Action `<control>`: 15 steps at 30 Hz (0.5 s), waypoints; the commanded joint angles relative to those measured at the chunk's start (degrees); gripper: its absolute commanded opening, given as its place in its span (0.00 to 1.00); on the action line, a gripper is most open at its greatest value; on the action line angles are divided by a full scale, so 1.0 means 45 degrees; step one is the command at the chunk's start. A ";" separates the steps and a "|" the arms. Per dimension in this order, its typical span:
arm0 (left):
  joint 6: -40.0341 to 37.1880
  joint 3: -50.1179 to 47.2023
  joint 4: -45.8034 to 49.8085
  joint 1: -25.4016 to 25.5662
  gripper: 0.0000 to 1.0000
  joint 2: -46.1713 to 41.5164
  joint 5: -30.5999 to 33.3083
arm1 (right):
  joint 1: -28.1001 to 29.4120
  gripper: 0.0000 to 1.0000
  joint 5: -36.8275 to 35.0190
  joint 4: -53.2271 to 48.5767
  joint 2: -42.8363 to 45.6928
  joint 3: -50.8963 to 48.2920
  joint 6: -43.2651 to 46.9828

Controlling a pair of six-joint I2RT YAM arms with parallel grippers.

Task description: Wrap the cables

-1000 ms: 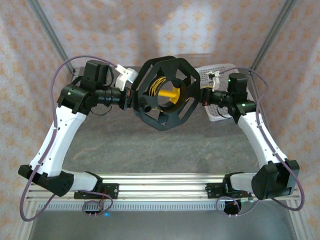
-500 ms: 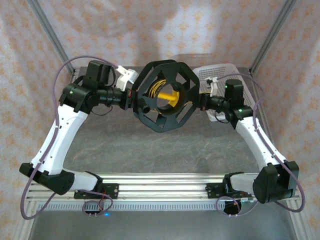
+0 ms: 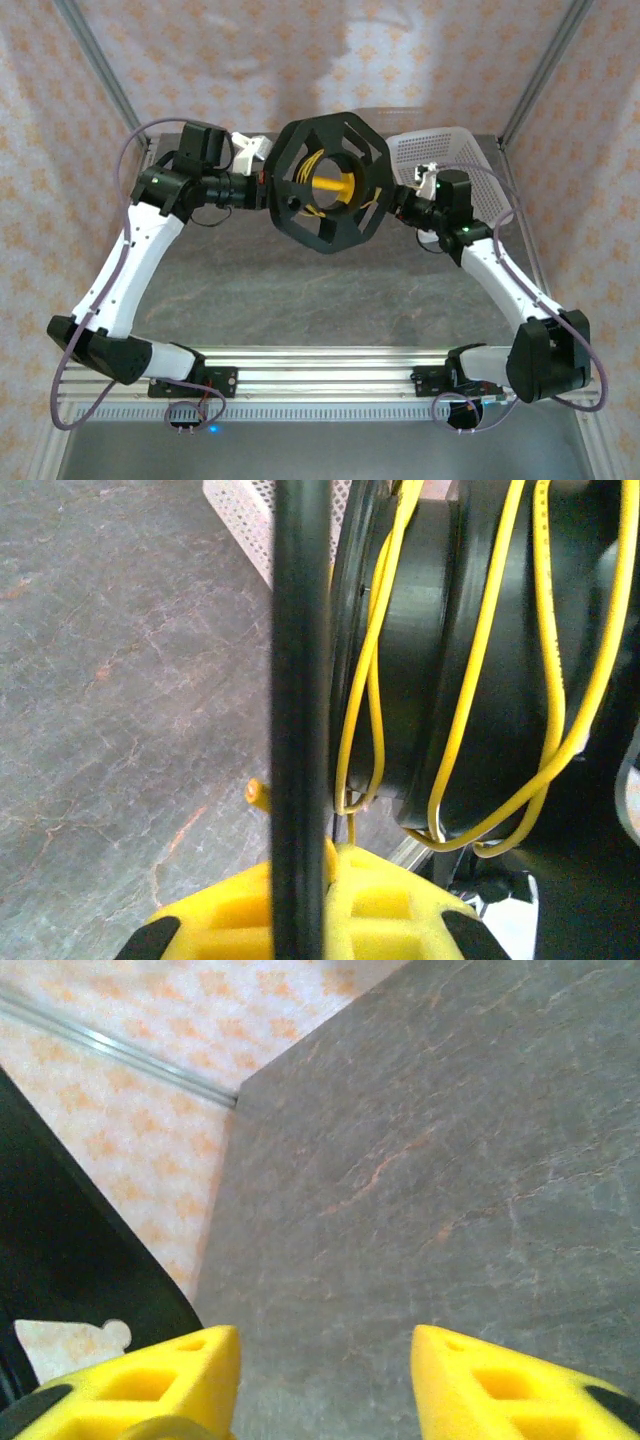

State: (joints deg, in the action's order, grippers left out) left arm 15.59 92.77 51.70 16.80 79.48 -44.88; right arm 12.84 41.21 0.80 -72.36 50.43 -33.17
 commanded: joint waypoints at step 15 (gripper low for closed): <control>0.5132 -0.3183 -0.5470 -0.0962 0.00 0.0433 0.0389 | 0.0887 0.65 -0.4523 0.0350 0.2440 -0.0663 -0.3433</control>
State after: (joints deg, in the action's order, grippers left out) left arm 34.98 77.80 37.30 12.84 82.78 -41.36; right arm 16.73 25.28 8.47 -62.11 46.26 -51.70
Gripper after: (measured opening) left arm 0.059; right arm 0.648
